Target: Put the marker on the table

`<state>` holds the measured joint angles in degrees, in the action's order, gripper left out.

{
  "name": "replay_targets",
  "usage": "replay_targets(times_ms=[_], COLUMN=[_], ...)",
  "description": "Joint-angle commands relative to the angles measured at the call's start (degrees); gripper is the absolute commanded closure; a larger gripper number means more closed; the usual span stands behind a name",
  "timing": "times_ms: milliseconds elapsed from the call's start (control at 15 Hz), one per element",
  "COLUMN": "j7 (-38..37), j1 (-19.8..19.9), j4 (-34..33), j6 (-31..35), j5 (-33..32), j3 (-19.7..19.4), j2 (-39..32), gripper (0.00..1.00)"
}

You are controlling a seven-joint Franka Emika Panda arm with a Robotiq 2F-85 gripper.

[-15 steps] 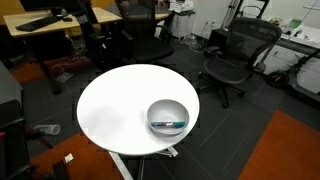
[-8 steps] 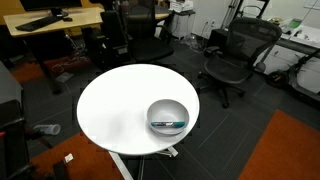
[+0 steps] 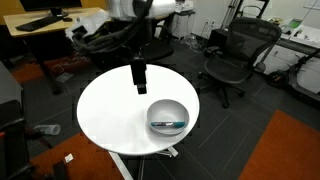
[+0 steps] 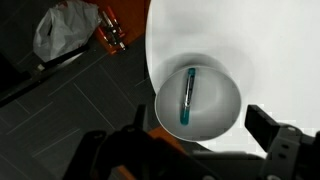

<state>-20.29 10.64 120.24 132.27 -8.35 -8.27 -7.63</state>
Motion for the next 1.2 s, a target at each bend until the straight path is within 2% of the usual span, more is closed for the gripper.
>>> replay_targets(times_ms=[0, 133, 200, 733, 1133], j7=[0.2, 0.7, 0.3, 0.3, 0.6], j1=[-0.5, -0.4, -1.0, -1.0, -0.8], j4=[-2.5, -2.8, -1.3, -2.2, -3.5], j6=[-0.1, -0.3, -0.2, -0.2, 1.0], j5=[2.2, 3.8, 2.2, 3.1, 3.9], j3=[-1.4, -1.7, -2.1, -2.2, -2.2], j2=[-4.4, -5.9, -4.4, -5.9, -9.1], gripper=[0.00, 0.00, 0.00, 0.00, 0.00])
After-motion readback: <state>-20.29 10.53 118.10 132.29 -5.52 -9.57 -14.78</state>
